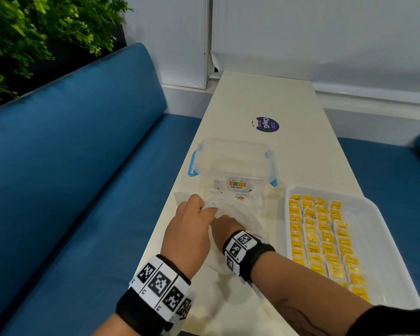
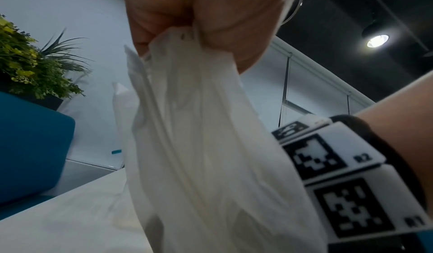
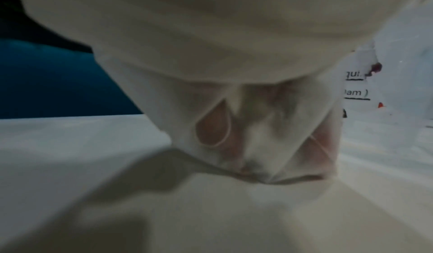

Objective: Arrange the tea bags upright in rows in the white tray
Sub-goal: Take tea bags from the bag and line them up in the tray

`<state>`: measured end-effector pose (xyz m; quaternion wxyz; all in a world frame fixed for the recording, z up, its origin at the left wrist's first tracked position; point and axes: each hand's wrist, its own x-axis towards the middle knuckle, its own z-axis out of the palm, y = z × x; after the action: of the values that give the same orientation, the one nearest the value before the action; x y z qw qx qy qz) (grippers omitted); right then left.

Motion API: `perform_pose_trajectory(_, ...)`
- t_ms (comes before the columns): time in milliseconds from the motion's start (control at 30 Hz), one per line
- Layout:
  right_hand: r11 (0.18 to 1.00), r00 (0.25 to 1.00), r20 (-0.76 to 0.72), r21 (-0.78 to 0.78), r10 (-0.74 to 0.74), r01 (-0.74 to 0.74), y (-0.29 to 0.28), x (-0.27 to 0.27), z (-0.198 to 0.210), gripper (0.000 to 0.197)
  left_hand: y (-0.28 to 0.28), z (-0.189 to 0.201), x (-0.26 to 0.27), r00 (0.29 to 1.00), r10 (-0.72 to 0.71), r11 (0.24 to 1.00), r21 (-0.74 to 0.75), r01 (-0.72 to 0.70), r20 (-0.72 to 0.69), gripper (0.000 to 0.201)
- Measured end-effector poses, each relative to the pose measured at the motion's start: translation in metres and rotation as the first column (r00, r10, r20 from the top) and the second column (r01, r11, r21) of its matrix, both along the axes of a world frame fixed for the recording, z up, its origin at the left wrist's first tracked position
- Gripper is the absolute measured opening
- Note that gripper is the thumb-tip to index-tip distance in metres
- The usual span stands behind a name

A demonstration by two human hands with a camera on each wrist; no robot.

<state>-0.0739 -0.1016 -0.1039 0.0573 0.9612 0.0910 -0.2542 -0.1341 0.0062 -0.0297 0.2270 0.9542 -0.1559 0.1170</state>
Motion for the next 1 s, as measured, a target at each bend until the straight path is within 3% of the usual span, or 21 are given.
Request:
perform_pose_trajectory(167, 1.000, 0.998, -0.060, 0.005, 0.015, -0.014, -0.008, -0.006, -0.001, 0.036, -0.004, -0.012, 0.002, 0.998, 0.033, 0.999, -0.028, -0.034, -0.047, 0.057)
perform_pose_trajectory(233, 0.988, 0.999, -0.051, 0.151, -0.016, 0.024, -0.011, -0.007, 0.009, 0.029, -0.002, -0.013, 0.006, 0.983, 0.073, 0.997, -0.003, -0.075, -0.167, 0.062)
perform_pose_trajectory(400, 0.880, 0.992, 0.126, 0.473, -0.012, -0.049, -0.024, -0.032, 0.054, 0.015, 0.008, -0.019, 0.018, 0.912, 0.123, 0.987, -0.045, -0.152, -0.391, 0.066)
perform_pose_trajectory(467, 0.791, 0.994, 0.076, 0.611, -0.078, 0.015, -0.037, -0.041, 0.069, 0.010, 0.012, -0.024, 0.022, 0.887, 0.115, 0.985, -0.064, -0.160, -0.448, 0.064)
perform_pose_trajectory(600, 0.492, 0.947, -0.163, 0.822, -0.278, 0.286, -0.074, -0.047, 0.106, 0.025, 0.015, -0.030, 0.024, 0.890, 0.107, 0.985, -0.074, -0.155, -0.444, 0.048)
perform_pose_trajectory(700, 0.359, 0.914, -0.178, 0.879, -0.364, 0.314, -0.107, -0.043, 0.123, 0.031, 0.005, -0.028, 0.019, 0.913, 0.113, 0.963, -0.184, -0.198, -0.391, 0.022)
perform_pose_trajectory(800, 0.275, 0.894, -0.149, 0.919, -0.423, 0.283, -0.133, -0.043, 0.130, 0.029, -0.018, -0.020, 0.012, 0.949, 0.142, 0.927, -0.299, -0.227, -0.282, 0.016)
perform_pose_trajectory(867, 0.252, 0.882, -0.136, 0.929, -0.452, 0.272, -0.143, -0.045, 0.132, 0.029, -0.040, -0.005, 0.010, 0.962, 0.104, 0.865, -0.455, -0.213, -0.252, 0.015)
perform_pose_trajectory(900, 0.242, 0.878, -0.127, 0.934, -0.462, 0.262, -0.147, -0.046, 0.133, 0.029, -0.053, 0.003, 0.009, 0.957, 0.057, 0.799, -0.562, -0.216, -0.286, 0.015)
perform_pose_trajectory(933, 0.240, 0.875, -0.106, 0.940, -0.472, 0.243, -0.150, -0.048, 0.134, 0.029, -0.067, 0.012, 0.008, 0.932, -0.009, 0.701, -0.668, -0.252, -0.362, 0.015)
perform_pose_trajectory(1000, 0.299, 0.868, 0.006, 0.940, -0.496, 0.164, -0.154, -0.053, 0.137, 0.028, -0.096, 0.027, 0.005, 0.802, -0.245, 0.468, -0.791, -0.394, -0.544, 0.020)
